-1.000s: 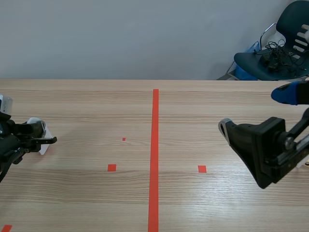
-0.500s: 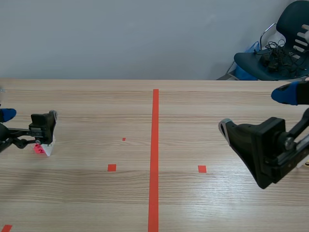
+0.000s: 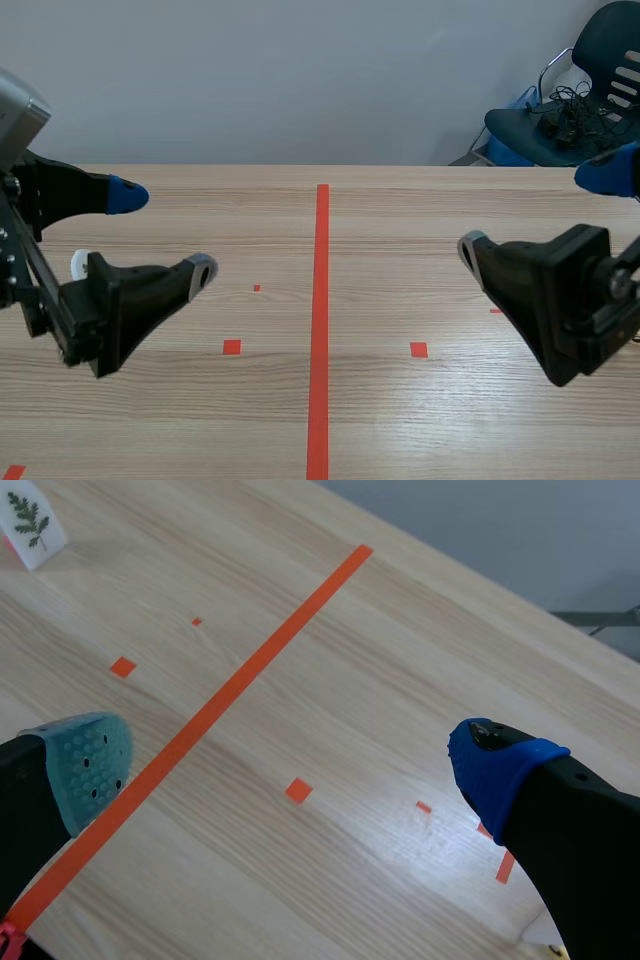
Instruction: Do the leaf sorting experiment
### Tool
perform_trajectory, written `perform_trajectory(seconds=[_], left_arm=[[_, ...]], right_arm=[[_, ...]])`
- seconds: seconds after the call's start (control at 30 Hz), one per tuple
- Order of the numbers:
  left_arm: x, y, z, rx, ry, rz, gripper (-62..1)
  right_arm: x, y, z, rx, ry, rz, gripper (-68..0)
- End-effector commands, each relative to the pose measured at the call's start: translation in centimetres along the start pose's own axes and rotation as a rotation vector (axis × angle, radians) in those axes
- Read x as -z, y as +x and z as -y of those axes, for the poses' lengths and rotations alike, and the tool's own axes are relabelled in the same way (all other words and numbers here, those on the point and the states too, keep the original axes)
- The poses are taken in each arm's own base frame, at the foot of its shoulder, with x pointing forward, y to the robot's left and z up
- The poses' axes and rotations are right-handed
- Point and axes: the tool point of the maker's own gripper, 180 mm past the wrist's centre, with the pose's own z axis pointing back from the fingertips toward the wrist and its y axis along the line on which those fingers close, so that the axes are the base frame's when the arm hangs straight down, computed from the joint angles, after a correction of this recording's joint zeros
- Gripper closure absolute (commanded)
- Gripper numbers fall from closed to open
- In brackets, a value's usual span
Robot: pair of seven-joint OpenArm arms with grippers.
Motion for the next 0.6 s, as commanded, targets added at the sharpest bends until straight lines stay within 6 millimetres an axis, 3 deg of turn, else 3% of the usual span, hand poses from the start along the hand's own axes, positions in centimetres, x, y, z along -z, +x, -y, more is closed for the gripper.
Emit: perform_trajectory(seconds=[0.0,0.23,0.47,0.57], left_arm=[[-0.5,-0.1,0.1,-0.031,0.030,0.008,-62.3],[-2.9,0.9,2.3,-0.075,0.124,-0.015,-62.3],[-3.6,3.3,3.0,-0.070,0.153,0.036,-62.3],[-3.6,3.5,2.9,-0.080,0.161,0.047,-62.3]], right_arm=[[-0.3,-0.3,-0.6,0.005,0.023,-0.020,-67.9],[-1.3,-2.3,-2.4,0.010,0.095,-0.109,-67.9],[-1.1,-1.5,-1.7,0.015,0.057,-0.071,-67.9],[-1.0,-1.2,-0.2,-0.002,-0.022,-0.058,-67.9]])
